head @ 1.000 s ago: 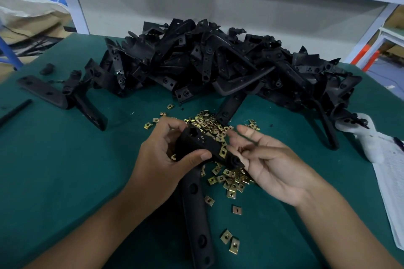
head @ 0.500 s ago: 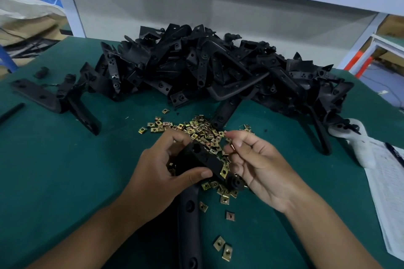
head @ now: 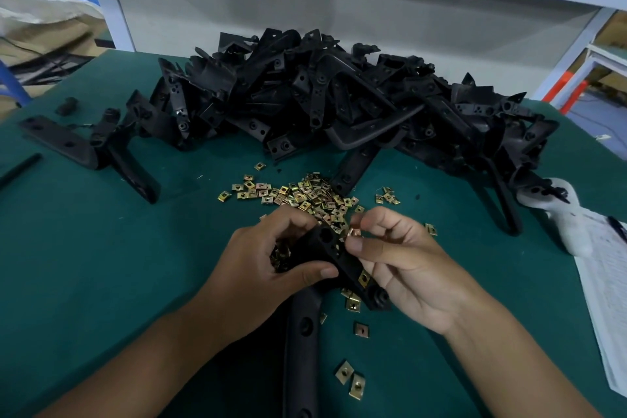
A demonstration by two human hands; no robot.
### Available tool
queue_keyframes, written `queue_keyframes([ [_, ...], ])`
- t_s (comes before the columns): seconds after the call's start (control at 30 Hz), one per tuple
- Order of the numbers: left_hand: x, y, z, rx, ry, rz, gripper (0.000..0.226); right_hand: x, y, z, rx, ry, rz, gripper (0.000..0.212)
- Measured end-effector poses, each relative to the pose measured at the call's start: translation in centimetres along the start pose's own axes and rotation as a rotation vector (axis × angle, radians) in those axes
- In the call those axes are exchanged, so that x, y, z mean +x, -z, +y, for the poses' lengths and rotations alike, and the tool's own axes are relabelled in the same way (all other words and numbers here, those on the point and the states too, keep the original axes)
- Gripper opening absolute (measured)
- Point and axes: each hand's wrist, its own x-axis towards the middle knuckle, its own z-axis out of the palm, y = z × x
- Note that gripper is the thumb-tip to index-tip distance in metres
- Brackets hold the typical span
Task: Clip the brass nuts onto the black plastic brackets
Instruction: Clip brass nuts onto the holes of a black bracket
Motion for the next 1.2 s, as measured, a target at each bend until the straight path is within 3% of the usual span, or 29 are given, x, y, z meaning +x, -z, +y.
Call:
queue_keyframes([
  [0.6,0.0,-0.1,-0.1,-0.015,0.01,-0.009,0.032,-0.2,-0.9,0.5,0.054,-0.114,0.054,0.014],
  [1.2,0.0,0.0,-0.1,-0.017,-0.035,0.0,0.029,-0.2,-0.8,0.5,0.027,-0.051,0.055,0.01],
])
